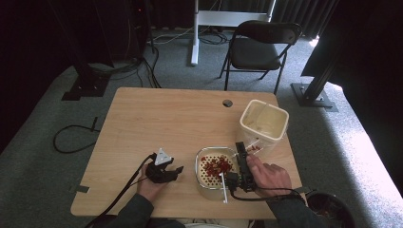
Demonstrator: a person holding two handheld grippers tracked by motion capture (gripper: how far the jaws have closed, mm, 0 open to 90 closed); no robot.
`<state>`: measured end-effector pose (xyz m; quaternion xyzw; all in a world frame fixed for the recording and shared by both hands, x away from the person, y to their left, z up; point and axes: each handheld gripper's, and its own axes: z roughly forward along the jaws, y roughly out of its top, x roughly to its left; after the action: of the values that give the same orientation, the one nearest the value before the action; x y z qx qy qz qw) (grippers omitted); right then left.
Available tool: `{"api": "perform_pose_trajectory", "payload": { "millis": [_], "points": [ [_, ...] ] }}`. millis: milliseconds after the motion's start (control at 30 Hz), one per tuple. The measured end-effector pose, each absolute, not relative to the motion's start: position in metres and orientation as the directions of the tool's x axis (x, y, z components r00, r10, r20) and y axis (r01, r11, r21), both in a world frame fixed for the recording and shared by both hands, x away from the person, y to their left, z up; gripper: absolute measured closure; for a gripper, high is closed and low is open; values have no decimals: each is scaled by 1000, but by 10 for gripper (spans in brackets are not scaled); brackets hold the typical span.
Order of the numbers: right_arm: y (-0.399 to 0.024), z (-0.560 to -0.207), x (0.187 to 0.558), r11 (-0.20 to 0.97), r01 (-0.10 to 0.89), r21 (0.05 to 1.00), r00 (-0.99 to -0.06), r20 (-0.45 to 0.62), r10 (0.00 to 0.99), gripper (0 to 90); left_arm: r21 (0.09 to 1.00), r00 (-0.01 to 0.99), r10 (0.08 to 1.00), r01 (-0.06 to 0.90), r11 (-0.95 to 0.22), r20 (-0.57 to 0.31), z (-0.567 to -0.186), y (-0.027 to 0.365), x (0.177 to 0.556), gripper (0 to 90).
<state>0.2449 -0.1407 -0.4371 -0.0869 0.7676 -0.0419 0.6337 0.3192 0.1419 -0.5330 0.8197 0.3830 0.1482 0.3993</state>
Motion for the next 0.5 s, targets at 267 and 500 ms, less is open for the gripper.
{"api": "perform_pose_trajectory", "payload": {
  "millis": [267,500],
  "points": [
    [-140,-436,242,982,-91,-165,-170,-969,-179,340,764,663,745,514,-389,-67,-534,141,320,439],
    [-137,-432,243,987,-89,-131,-148,-979,-144,342,766,668,741,509,-393,-64,-534,139,319,439]
  ]
}}
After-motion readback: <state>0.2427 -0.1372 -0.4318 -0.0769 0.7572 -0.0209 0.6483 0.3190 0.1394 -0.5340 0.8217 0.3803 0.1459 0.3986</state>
